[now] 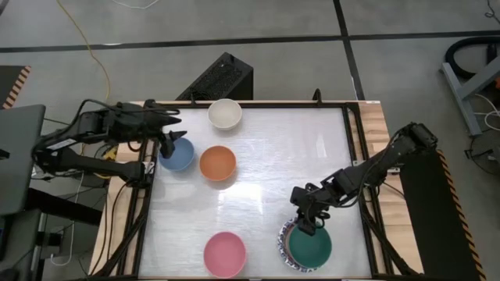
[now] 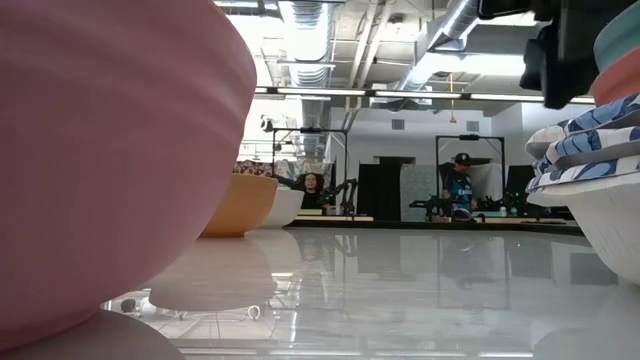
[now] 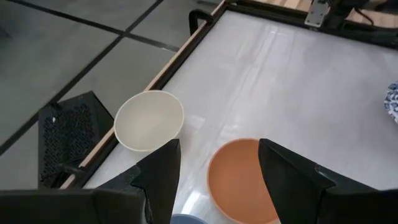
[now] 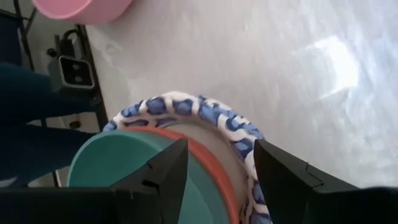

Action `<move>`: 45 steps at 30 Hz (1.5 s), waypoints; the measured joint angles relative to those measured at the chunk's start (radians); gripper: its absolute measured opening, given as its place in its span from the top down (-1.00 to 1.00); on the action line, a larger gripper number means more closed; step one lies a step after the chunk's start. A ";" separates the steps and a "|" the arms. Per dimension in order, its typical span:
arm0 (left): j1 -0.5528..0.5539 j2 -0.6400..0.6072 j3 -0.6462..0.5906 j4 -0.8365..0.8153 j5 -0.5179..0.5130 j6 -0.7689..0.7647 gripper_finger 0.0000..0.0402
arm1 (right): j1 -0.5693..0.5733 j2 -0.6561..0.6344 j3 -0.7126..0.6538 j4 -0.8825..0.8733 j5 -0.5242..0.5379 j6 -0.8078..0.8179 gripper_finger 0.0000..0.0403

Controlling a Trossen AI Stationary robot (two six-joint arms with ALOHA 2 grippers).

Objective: Nest bowls inside each other
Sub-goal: Stack the pink bowl on top of the other green bowl

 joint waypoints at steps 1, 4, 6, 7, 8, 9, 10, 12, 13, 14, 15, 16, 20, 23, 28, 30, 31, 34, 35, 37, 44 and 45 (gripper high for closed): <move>0.000 0.007 0.000 0.000 0.000 0.000 -0.03 | -0.002 0.000 0.000 0.000 0.006 -0.002 -0.02; 0.000 0.029 0.000 0.000 0.000 0.000 -0.03 | -0.009 0.000 0.000 0.000 0.037 -0.036 -0.02; 0.000 0.044 0.000 0.000 0.000 0.000 -0.03 | -0.017 0.000 0.000 0.000 0.047 -0.053 -0.02; 0.000 0.052 0.000 0.000 0.001 0.000 -0.03 | -0.022 0.000 0.000 0.000 0.047 -0.054 -0.02; 0.000 0.060 0.000 0.000 0.001 0.000 -0.03 | -0.026 0.000 0.000 0.000 0.048 -0.054 -0.02; 0.000 0.068 0.000 0.000 0.001 0.000 -0.03 | -0.029 0.000 0.000 0.000 0.047 -0.053 -0.02; 0.000 0.077 0.000 0.000 0.001 0.000 -0.03 | -0.031 0.000 0.000 0.000 0.047 -0.053 -0.02; 0.000 0.094 0.000 0.000 0.002 0.000 -0.03 | -0.034 0.000 0.000 0.000 0.048 -0.054 -0.02; 0.000 0.103 0.000 0.000 0.002 0.000 -0.03 | -0.034 0.000 0.000 0.000 0.048 -0.054 -0.02; 0.000 0.113 0.000 0.000 0.002 0.000 -0.03 | -0.034 0.000 0.000 0.000 0.047 -0.058 -0.02; 0.000 0.121 0.000 0.000 0.002 0.000 -0.03 | -0.034 0.000 0.000 0.000 0.047 -0.065 -0.02; 0.000 0.131 0.000 0.000 0.002 0.000 -0.03 | -0.034 0.000 0.000 0.002 0.047 -0.071 -0.02; 0.000 0.170 0.000 0.000 0.002 0.000 -0.03 | -0.040 0.000 0.000 0.019 0.047 -0.099 -0.02; 0.000 0.204 0.000 0.000 0.002 0.000 -0.03 | -0.053 0.000 0.000 0.026 0.047 -0.107 -0.02; 0.000 0.266 0.000 0.000 0.002 0.000 -0.03 | -0.083 0.000 0.000 0.031 0.022 -0.132 -0.02; 0.000 0.293 0.000 0.000 0.002 0.000 -0.03 | -0.092 0.000 0.000 0.031 0.016 -0.132 -0.02; 0.000 0.306 0.000 0.000 0.002 0.000 -0.03 | -0.093 0.000 0.000 0.031 0.016 -0.132 -0.02; 0.000 0.352 0.000 0.000 0.002 0.000 -0.03 | -0.092 0.000 0.000 0.031 0.017 -0.143 -0.02; 0.000 0.369 0.000 0.001 0.002 0.000 -0.03 | -0.092 0.000 0.000 0.032 0.017 -0.155 -0.02; 0.000 0.402 0.000 0.001 0.002 0.000 -0.03 | -0.092 0.000 0.000 0.031 0.017 -0.184 -0.02; 0.000 0.544 0.000 0.002 0.002 0.000 -0.03 | -0.106 0.000 0.000 0.036 -0.001 -0.188 -0.02; 0.000 0.568 0.000 0.005 0.001 -0.002 -0.03 | -0.106 0.000 0.000 0.036 -0.005 -0.189 -0.02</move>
